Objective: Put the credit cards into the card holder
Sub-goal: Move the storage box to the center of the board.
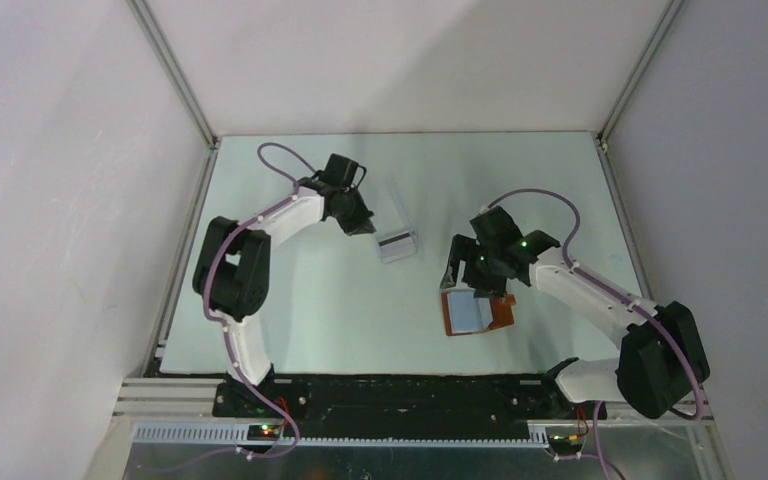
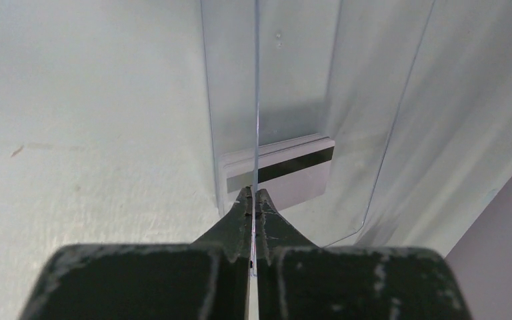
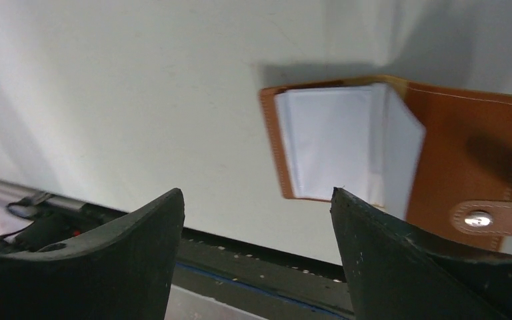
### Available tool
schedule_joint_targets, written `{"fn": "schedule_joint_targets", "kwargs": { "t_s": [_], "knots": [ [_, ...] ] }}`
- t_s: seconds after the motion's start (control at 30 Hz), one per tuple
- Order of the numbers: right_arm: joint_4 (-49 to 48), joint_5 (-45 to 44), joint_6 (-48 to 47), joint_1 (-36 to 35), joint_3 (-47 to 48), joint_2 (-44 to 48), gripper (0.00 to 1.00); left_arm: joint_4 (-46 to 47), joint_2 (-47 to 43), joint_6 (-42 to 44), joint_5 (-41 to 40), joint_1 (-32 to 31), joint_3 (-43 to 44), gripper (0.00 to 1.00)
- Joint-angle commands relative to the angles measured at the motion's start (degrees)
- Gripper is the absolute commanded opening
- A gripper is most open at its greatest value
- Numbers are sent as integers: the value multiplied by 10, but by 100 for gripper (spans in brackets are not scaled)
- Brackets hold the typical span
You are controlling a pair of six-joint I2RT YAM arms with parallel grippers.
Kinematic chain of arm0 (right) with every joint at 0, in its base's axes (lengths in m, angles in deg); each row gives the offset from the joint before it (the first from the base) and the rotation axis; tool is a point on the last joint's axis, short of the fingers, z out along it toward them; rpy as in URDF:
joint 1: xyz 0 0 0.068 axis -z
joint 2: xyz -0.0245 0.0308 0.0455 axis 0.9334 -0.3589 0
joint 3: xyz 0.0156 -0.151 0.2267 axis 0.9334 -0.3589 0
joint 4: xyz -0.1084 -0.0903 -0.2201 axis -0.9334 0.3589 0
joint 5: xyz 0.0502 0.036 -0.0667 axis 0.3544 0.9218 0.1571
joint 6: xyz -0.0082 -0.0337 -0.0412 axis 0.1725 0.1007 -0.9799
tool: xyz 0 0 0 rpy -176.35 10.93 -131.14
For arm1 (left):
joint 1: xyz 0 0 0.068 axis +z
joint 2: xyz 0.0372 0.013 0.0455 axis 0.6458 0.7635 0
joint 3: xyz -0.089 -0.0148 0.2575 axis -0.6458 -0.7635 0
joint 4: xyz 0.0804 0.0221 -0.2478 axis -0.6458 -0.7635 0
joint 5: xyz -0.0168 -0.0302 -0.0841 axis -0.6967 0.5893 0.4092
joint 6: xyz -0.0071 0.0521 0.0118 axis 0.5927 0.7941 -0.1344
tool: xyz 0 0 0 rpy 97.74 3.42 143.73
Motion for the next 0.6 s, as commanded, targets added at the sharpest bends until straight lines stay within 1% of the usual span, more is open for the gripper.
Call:
{"fn": "schedule_joint_targets", "kwargs": {
  "t_s": [0.0,0.17,0.23,0.27,0.3,0.37,0.4,0.43,0.47,0.5,0.57],
  "knots": [
    [49,-72,-22,3,14,-11,85,-8,-74,-16,-16,-2,-52,0],
    [64,-72,-45,36,-8,-25,85,3,-126,-36,-23,-14,-128,2],
    [61,-67,-54,48,-18,-28,86,12,-148,-41,-23,-22,-153,6],
    [58,-65,-60,52,-21,-30,86,16,-160,-42,-25,-26,-166,12],
    [52,-61,-63,57,-27,-32,86,17,-166,-39,-26,-33,-170,16],
    [48,-57,-71,61,-30,-39,86,16,-192,-23,-32,-42,-179,35],
    [47,-56,-76,63,-30,-41,87,16,-199,-16,-36,-47,-183,40],
    [44,-54,-78,65,-30,-47,87,16,-215,3,-39,-49,-185,50],
    [41,-53,-80,66,-30,-50,87,15,-223,14,-47,-53,-186,54],
    [39,-48,-82,68,-31,-55,87,15,-238,39,-50,-55,-187,61],
    [34,-41,-84,69,-31,-60,87,9,-256,81,-55,-63,-184,67]
  ]
}}
